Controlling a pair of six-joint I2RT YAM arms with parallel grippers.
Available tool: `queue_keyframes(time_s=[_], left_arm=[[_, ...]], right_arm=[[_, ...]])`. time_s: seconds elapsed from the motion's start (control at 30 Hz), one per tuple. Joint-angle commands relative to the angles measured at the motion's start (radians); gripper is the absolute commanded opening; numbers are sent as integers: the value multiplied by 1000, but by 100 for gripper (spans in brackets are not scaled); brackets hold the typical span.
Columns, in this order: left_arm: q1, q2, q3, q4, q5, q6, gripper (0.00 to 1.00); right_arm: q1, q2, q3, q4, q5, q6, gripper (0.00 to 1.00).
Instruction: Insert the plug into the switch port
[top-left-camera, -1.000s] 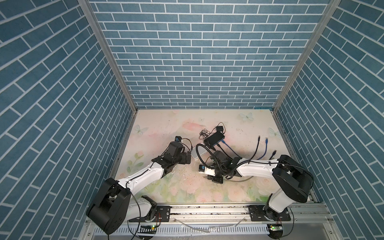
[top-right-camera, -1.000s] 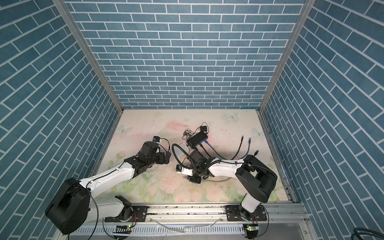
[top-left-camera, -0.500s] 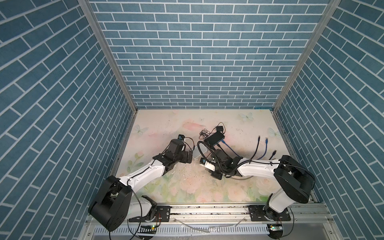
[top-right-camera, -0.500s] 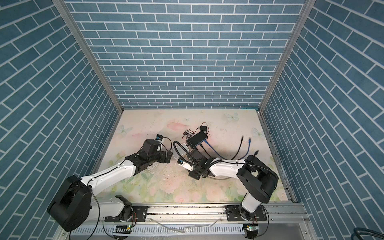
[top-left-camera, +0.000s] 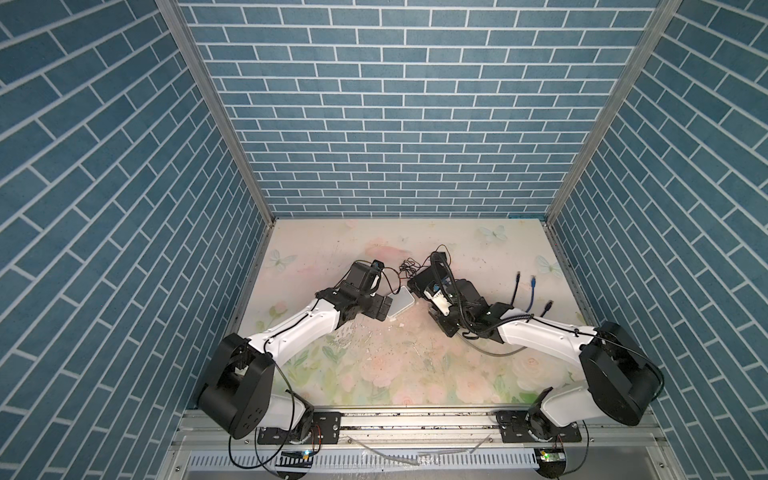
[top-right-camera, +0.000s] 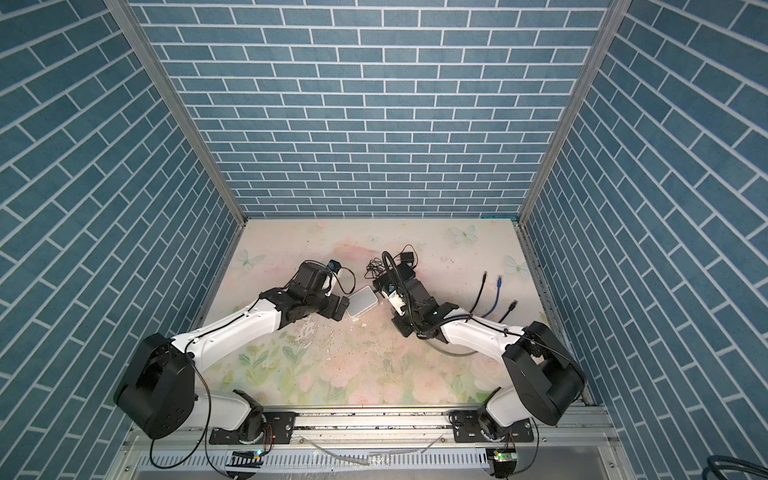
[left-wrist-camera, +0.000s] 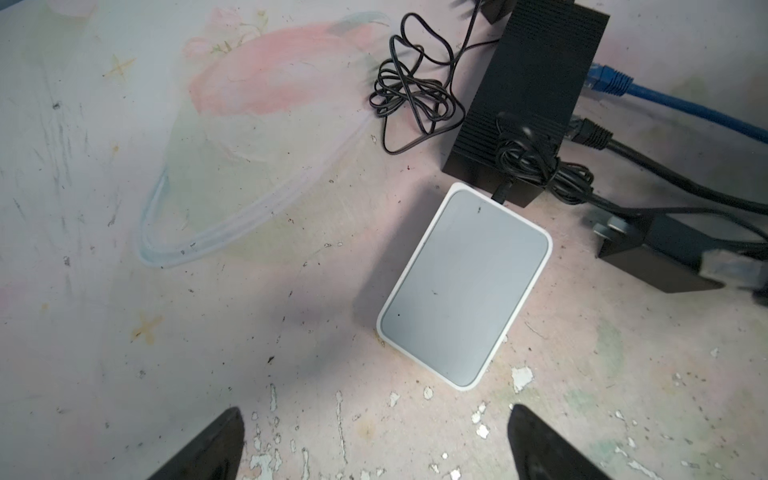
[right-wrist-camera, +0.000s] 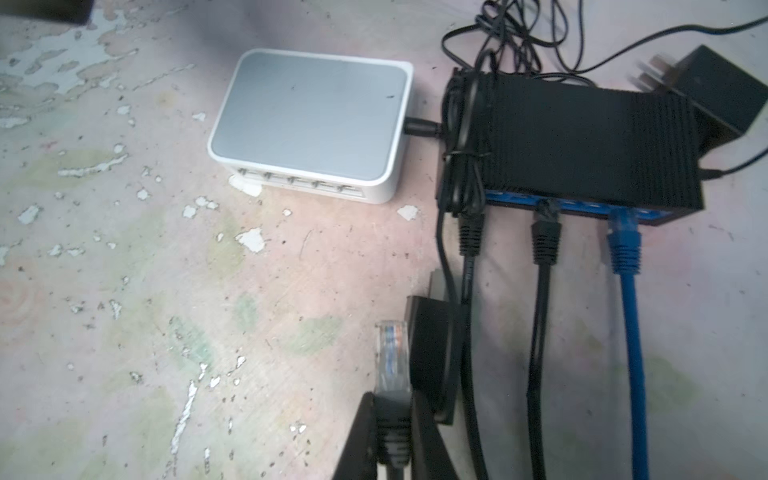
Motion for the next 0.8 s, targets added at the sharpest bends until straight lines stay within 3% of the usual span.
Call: queue_keyframes(time_s=[0.0, 0.3, 0.77], left_arm=[[-8, 27, 36, -56, 35, 65, 100], [-84, 147, 112, -64, 37, 178, 99], [-91, 373, 255, -145, 54, 231, 100]], right_arm=[[-17, -24, -21, -25, -12, 64, 0], [-32, -43, -44, 0, -46, 78, 0], [-34, -72, -54, 11, -89, 72, 0]])
